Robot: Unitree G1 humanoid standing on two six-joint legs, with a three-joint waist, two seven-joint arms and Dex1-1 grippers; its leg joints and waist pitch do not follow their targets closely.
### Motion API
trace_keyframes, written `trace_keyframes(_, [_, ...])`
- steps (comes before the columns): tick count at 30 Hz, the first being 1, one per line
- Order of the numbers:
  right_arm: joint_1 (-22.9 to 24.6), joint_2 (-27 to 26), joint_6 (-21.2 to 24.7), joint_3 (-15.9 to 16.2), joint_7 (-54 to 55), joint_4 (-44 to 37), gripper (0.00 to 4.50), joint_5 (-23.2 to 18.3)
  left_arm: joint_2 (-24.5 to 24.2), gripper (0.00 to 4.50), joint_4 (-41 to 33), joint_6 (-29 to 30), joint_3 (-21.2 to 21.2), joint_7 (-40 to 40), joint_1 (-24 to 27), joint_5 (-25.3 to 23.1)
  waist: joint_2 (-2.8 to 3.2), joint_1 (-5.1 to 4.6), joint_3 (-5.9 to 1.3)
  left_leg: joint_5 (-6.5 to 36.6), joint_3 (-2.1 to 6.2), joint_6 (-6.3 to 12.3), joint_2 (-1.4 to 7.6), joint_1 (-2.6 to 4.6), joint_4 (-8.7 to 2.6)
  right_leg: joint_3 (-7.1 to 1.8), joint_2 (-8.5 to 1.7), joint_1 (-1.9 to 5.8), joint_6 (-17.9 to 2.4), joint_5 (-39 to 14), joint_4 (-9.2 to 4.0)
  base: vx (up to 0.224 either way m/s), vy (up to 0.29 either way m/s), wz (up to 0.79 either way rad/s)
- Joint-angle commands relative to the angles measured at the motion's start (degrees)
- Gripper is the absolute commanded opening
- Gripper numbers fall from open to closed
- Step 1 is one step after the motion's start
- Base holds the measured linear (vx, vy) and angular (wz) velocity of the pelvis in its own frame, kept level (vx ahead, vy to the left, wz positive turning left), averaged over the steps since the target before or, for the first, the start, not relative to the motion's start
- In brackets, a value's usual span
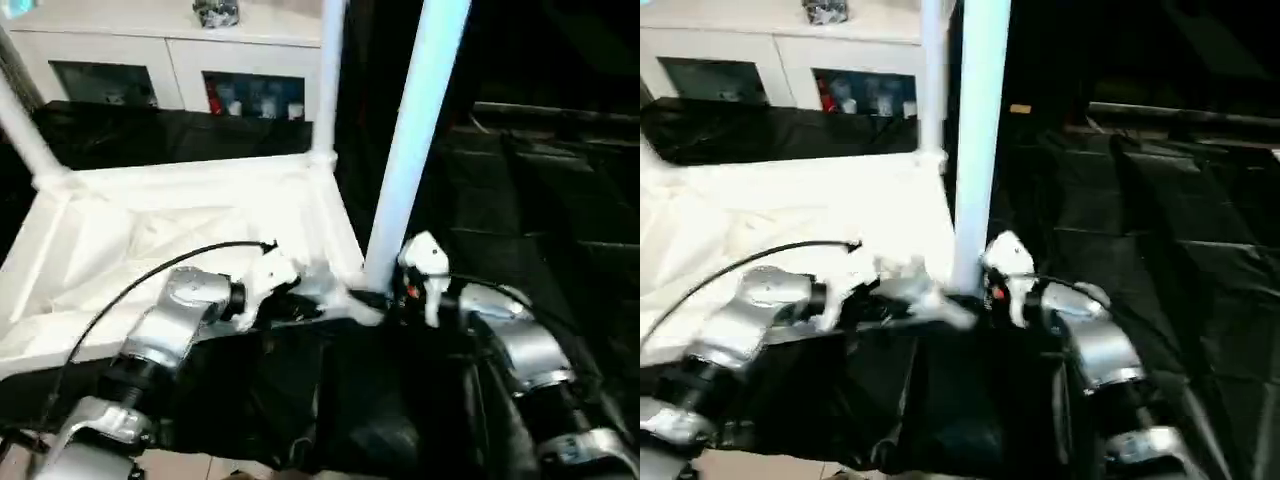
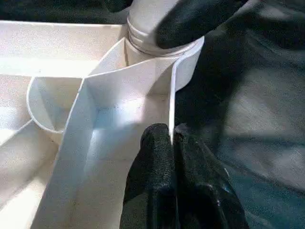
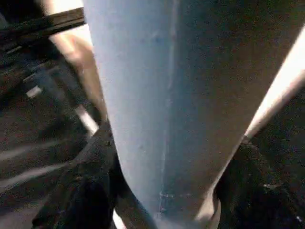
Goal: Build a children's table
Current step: Rotate leg to tighten
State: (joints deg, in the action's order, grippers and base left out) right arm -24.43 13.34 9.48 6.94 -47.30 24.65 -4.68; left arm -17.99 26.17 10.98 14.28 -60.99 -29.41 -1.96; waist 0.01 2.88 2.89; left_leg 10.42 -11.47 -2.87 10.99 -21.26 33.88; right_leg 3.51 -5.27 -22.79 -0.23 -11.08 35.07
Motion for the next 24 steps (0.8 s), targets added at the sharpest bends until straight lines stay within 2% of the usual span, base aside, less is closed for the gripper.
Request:
trace_keyframes(1, [-0.27, -4.04, 1.47, 1.75, 6.18, 4.77, 2.37, 1.46, 4.47, 0.0, 0.47, 2.22, -1.4, 8.5, -2.74, -0.08, -0.33, -0.33, -3.1, 15.6, 1.29, -0.65, 2.33, 1.09, -4.48, -2.55, -3.23, 1.95, -11.53, -18.44, -4.89, 0.0, 0.0, 0.0])
trace_keyframes(3, [-1.23, -6.79, 1.7, 1.16, 10.04, 6.86, 2.37, 1.52, 7.12, 0.0, 1.02, 3.89, -1.45, 12.37, -3.51, -0.75, -0.26, -0.47, -3.08, 16.38, 1.41, -1.09, 2.25, 1.15, -4.53, -2.58, -3.28, 1.88, -10.67, -19.98, -5.2, 0.0, 0.0, 0.0])
trace_keyframes(8, [-3.31, -12.32, 2.15, 0.48, 17.9, 10.48, 2.37, 2.59, 11.4, 0.0, 2.2, 5.86, -0.77, 18.66, -4.67, -2.15, -0.26, -0.92, -3.17, 16.21, 1.41, -0.5, 2.03, 0.97, -4.51, -2.58, -3.04, 1.88, -10.54, -18.12, -5.24, 0.0, 0.0, 0.0])
trace_keyframes(10, [-4.56, -14.34, 1.8, 0.4, 20.46, 12.29, 2.37, 3.09, 12.87, 0.0, 2.6, 5.93, -0.21, 19.7, -5.1, -2.72, -0.22, -1.14, -3.14, 16.3, 1.59, -0.51, 2.01, 0.68, -4.61, -2.47, -3.12, 2.09, -10.17, -18.94, -5.31, 0.0, 0.0, 0.0])
trace_keyframes(12, [-5.86, -16.18, 1.04, -0.37, 22.44, 13.9, 2.37, 2.98, 13.55, 0.0, 2.98, 5.52, 0.64, 19.69, -5.68, -3.54, -0.36, -1.15, -3.22, 16.71, 1.49, -0.3, 2.03, 0.91, -4.52, -2.58, -3.16, 1.86, -9.94, -19.33, -5.47, 0.0, 0.0, 0.0])
trace_keyframes(15, [-6.28, -16.48, 0.61, -1.33, 21.73, 14.26, 2.37, 1.98, 13.17, 0.0, 2.49, 5.36, 0.87, 18.8, -5.73, -3.67, -0.25, -1.06, -3.23, 16.94, 1.46, 0.06, 2.06, 0.91, -4.57, -2.57, -3.08, 1.83, -10.0, -18.33, -5.42, 0.0, 0.0, 0.0])
trace_keyframes(18, [-6.43, -16.2, 0.73, -2.47, 20.7, 14.25, 2.74, 0.98, 12.58, 0.0, 2.07, 5.22, 1.03, 18.33, -5.62, -3.45, -0.25, -1.06, -3.17, 17.8, 1.48, 0.16, 2.08, 0.92, -4.67, -2.55, -3.06, 1.8, -9.96, -18.7, -5.45, 0.0, 0.0, 0.0])
trace_keyframes(19, [-6.52, -15.49, 0.82, -2.96, 20.04, 14.25, 2.74, 0.73, 11.94, 0.0, 1.53, 5.03, 1.05, 17.32, -5.27, -3.28, 0.12, -0.97, -3.13, 18.21, 1.58, 0.05, 2.05, 0.91, -4.71, -2.53, -3.14, 1.8, -9.86, -19.38, -5.49, 0.0, 0.0, 0.0])
trace_keyframes(20, [-6.38, -13.73, 0.51, -2.83, 18.21, 13.77, 2.78, 0.92, 10.72, 0.0, 0.69, 4.45, 1.0, 15.34, -4.58, -2.99, 0.4, -1.01, -3.11, 18.64, 1.63, -0.17, 2.07, 0.89, -4.77, -2.52, -3.12, 1.77, -9.76, -19.63, -5.55, 0.0, 0.0, 0.0])
trace_keyframes(21, [-6.36, -13.54, 0.48, -2.82, 18.0, 13.71, 2.88, 0.94, 10.58, 0.0, 0.6, 4.39, 0.99, 15.12, -4.51, -2.95, 0.21, -1.01, -3.11, 19.01, 1.64, -0.21, 2.06, 0.92, -4.81, -2.48, -3.1, 1.76, -9.65, -19.96, -5.72, 0.0, 0.0, 0.0])
trace_keyframes(23, [-6.04, -11.85, 0.18, -2.16, 15.77, 12.99, 3.15, 1.38, 9.68, 0.0, 0.19, 4.03, 0.93, 13.51, -4.07, -2.59, 0.14, -1.08, -3.35, 17.63, 1.63, -0.08, 2.09, 0.63, -4.74, -2.51, -3.02, 2.13, -10.25, -16.7, -5.26, 0.0, 0.0, 0.0])
trace_keyframes(24, [-5.28, -10.08, 0.17, -1.03, 12.51, 11.56, 3.15, 1.49, 8.82, 0.0, 0.11, 3.05, 1.04, 12.03, -3.83, -2.33, 0.57, -1.02, -3.33, 17.4, 1.62, 0.04, 2.09, 0.7, -4.73, -2.53, -3.02, 2.1, -10.56, -15.79, -5.19, 0.0, 0.0, 0.0])
